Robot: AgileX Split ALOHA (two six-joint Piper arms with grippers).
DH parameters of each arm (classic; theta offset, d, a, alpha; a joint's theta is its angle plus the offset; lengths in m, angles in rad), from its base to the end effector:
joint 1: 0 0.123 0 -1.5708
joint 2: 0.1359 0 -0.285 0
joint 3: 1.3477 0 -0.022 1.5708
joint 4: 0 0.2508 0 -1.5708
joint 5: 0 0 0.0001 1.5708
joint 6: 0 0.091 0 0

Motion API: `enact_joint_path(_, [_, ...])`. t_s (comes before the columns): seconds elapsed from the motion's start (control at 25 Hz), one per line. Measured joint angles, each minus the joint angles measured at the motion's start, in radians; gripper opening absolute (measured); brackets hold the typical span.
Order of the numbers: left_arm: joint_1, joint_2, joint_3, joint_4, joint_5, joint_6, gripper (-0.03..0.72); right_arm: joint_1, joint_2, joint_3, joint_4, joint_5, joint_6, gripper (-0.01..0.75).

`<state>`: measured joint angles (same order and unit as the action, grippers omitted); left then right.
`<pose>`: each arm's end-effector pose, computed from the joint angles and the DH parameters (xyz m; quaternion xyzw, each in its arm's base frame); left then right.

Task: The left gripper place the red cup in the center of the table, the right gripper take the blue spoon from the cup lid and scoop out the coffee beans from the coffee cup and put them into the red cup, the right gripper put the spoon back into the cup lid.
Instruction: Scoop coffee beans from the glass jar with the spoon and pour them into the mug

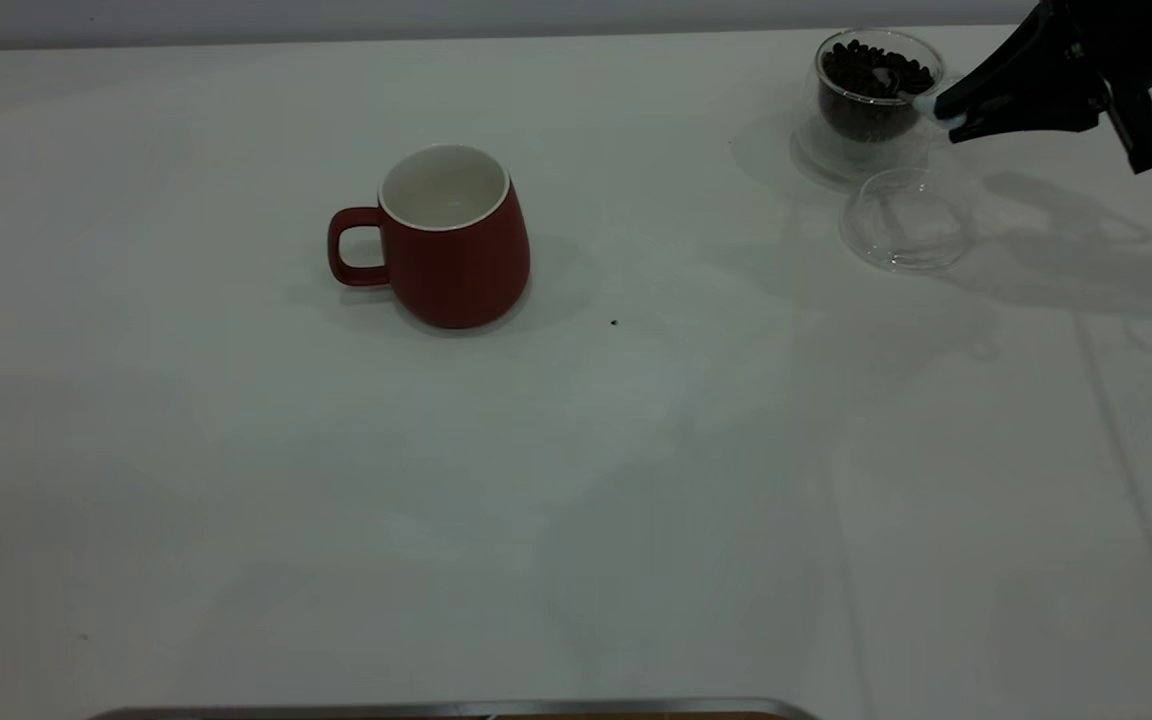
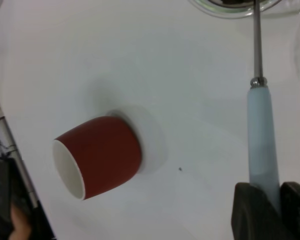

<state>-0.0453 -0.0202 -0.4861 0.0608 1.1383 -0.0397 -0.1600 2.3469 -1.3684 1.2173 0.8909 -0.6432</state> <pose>-0.0096 0.0055 0.2673 0.0000 0.8709 0.0094 0.4914 0.4222 -0.0008 0.0563 0.1974 0.8889 0.4059 0.0783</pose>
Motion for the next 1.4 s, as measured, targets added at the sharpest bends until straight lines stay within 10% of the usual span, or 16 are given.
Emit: enact_joint_path(1.4, [0.0, 0.0, 0.0, 0.0, 0.0, -0.003, 0.515, -0.111, 0.064, -0.002, 0.224, 0.208, -0.104, 0.103])
